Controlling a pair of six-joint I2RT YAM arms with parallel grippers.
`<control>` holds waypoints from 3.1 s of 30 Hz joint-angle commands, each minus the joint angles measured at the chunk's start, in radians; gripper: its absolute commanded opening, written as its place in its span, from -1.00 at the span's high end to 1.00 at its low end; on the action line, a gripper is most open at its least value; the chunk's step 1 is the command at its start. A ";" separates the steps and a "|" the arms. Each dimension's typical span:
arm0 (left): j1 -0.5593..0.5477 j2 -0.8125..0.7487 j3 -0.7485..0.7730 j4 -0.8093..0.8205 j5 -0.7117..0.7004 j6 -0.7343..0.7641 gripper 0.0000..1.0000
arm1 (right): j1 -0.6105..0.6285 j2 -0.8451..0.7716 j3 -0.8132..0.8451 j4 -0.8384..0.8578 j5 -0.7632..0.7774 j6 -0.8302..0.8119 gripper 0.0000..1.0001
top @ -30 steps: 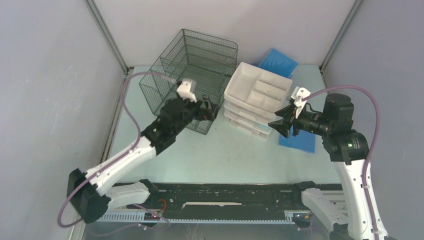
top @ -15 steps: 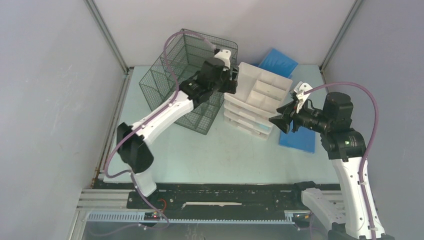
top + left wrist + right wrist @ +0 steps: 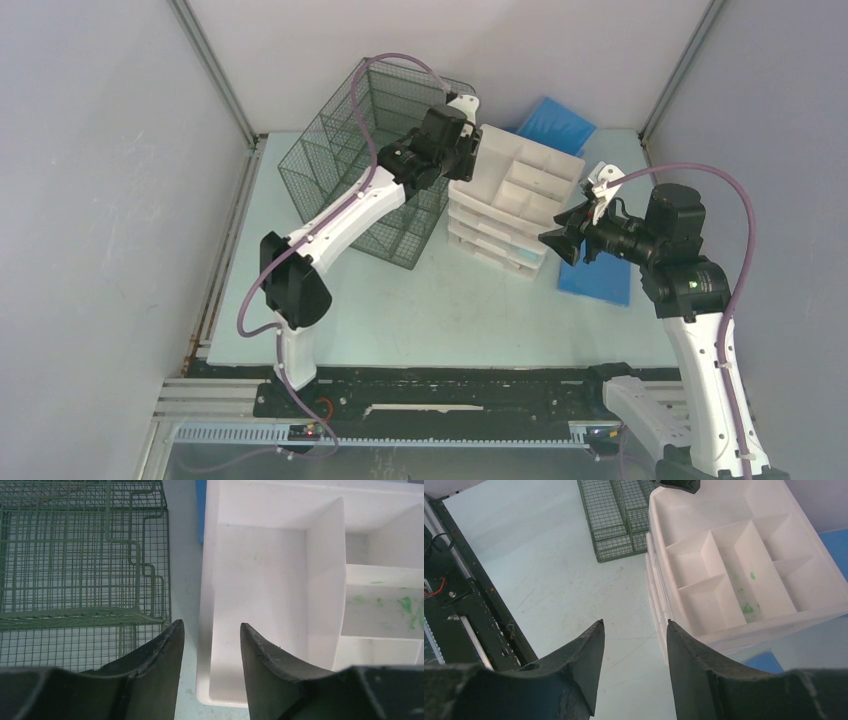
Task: Organize the desk
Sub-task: Pick up the folder from the corner of the board.
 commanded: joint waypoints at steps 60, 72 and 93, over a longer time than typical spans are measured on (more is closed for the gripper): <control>0.009 -1.253 -1.423 0.707 0.050 -0.171 -1.00 | -0.424 1.246 0.368 0.877 -0.006 0.913 -0.76; 0.008 -1.318 -1.456 0.674 -0.004 -0.183 -1.00 | -0.371 1.501 0.549 1.029 -0.097 1.167 -0.61; 0.008 -1.352 -1.455 0.679 0.050 -0.226 -1.00 | -0.431 1.225 0.411 1.369 -0.181 1.342 1.00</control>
